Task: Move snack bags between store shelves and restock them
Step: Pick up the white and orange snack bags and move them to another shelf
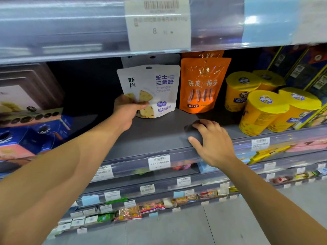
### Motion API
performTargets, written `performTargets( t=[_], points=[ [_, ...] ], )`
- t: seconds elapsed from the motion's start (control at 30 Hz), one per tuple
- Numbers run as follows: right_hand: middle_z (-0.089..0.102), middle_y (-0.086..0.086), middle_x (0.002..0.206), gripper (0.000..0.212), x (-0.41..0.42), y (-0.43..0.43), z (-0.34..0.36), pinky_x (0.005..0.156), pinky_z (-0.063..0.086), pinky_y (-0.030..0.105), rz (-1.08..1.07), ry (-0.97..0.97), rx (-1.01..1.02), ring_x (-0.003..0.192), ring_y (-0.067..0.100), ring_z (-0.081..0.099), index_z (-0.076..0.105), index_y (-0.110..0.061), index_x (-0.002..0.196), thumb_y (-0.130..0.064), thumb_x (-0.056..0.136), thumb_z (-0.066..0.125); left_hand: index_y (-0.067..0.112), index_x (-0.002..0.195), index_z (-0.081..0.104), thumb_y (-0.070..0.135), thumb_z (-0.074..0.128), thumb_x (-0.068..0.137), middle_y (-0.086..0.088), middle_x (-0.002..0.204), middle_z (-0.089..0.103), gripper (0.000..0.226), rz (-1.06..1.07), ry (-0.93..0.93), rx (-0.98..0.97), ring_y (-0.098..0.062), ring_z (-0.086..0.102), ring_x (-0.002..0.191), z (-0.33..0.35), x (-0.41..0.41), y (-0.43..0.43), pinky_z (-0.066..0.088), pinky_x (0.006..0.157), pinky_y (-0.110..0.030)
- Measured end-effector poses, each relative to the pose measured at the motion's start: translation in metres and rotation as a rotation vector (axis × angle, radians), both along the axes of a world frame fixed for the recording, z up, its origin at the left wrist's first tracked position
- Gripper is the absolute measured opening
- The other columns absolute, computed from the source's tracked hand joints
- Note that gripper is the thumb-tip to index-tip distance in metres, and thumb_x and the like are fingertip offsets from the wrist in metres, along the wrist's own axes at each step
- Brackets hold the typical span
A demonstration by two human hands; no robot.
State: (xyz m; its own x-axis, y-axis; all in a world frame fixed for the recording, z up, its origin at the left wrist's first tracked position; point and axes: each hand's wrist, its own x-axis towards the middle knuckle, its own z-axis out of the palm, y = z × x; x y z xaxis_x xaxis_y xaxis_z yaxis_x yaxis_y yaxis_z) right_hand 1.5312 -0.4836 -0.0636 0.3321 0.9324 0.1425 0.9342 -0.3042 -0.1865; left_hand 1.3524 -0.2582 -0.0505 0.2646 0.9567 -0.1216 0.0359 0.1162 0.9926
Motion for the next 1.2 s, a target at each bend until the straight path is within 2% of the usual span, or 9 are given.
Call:
performTargets(
  t=[0.23,0.47,0.57,0.63,0.77,0.87,0.97,1.13,1.2],
  points=[
    [0.056,0.004,0.133,0.054,-0.002,0.000,0.002,0.101,0.040,0.043,-0.018,0.015,-0.003,0.123,0.028,0.048,0.057,-0.023,0.129,-0.052,0.085,0.043,0.012,0.116,0.065,-0.003,0.086,0.064,-0.002,0.109,0.073,0.058,-0.024,0.086,0.019,-0.016,0.070,0.101,0.001,0.002,-0.002,0.056,0.088,-0.032],
    [0.053,0.005,0.137,0.048,-0.005,0.001,0.004,0.103,0.037,0.043,-0.040,0.020,-0.039,0.126,0.029,0.045,0.055,-0.022,0.132,-0.042,0.089,0.055,0.009,0.128,0.050,0.000,0.088,0.059,-0.005,0.121,0.064,0.079,0.066,0.222,0.025,-0.018,0.061,0.106,0.004,-0.020,-0.017,0.050,0.090,-0.031],
    [0.048,0.007,0.143,0.050,-0.012,0.002,0.013,0.107,0.034,0.043,-0.071,0.062,-0.100,0.130,0.030,0.041,0.051,-0.020,0.138,-0.037,0.091,0.055,0.012,0.135,0.043,0.009,0.086,0.067,-0.007,0.131,0.055,0.081,0.085,0.347,-0.002,-0.017,0.053,0.108,0.003,-0.039,-0.035,0.043,0.087,-0.028],
    [0.046,0.011,0.143,0.050,-0.020,0.003,0.022,0.108,0.033,0.043,-0.120,0.101,-0.168,0.131,0.033,0.039,0.048,-0.017,0.141,-0.034,0.094,0.054,0.015,0.136,0.041,0.017,0.083,0.072,-0.009,0.136,0.050,0.076,0.020,0.466,0.010,-0.019,0.050,0.107,0.006,-0.055,-0.048,0.041,0.084,-0.028],
    [0.044,0.018,0.137,0.051,-0.057,0.000,0.053,0.106,0.036,0.043,-0.214,0.202,-0.239,0.130,0.037,0.039,0.046,-0.013,0.140,-0.029,0.094,0.058,0.016,0.136,0.044,0.024,0.080,0.076,-0.010,0.137,0.052,0.070,-0.254,0.661,0.175,-0.022,0.053,0.111,0.026,-0.091,-0.076,0.040,0.083,-0.028],
    [0.042,0.017,0.137,0.050,-0.100,-0.004,0.079,0.104,0.041,0.043,-0.143,0.249,-0.195,0.125,0.037,0.045,0.048,-0.012,0.138,-0.027,0.091,0.061,0.018,0.137,0.047,0.026,0.080,0.076,-0.009,0.136,0.056,0.069,-0.381,0.747,0.291,-0.023,0.057,0.114,0.055,-0.124,-0.094,0.042,0.083,-0.027],
    [0.043,0.015,0.138,0.051,-0.149,-0.008,0.107,0.104,0.042,0.045,-0.028,0.230,-0.190,0.127,0.034,0.045,0.049,-0.013,0.138,-0.027,0.091,0.062,0.018,0.130,0.054,0.031,0.079,0.076,-0.008,0.127,0.060,0.061,-0.411,0.847,0.366,-0.023,0.058,0.112,0.088,-0.163,-0.112,0.044,0.084,-0.029],
    [0.044,0.015,0.140,0.049,-0.240,-0.029,0.142,0.100,0.044,0.043,0.186,0.186,-0.224,0.125,0.034,0.046,0.047,-0.014,0.138,-0.028,0.092,0.060,0.017,0.121,0.058,0.033,0.078,0.079,-0.007,0.118,0.062,0.049,-0.339,0.848,0.361,-0.024,0.060,0.105,0.112,-0.248,-0.175,0.049,0.090,-0.035],
    [0.045,0.016,0.137,0.048,-0.280,-0.041,0.150,0.095,0.046,0.042,0.293,0.144,-0.277,0.122,0.035,0.048,0.048,-0.011,0.136,-0.028,0.093,0.059,0.016,0.122,0.058,0.033,0.079,0.079,-0.006,0.118,0.059,0.051,-0.329,0.883,0.335,-0.021,0.058,0.103,0.114,-0.290,-0.207,0.048,0.088,-0.031]
  ],
)
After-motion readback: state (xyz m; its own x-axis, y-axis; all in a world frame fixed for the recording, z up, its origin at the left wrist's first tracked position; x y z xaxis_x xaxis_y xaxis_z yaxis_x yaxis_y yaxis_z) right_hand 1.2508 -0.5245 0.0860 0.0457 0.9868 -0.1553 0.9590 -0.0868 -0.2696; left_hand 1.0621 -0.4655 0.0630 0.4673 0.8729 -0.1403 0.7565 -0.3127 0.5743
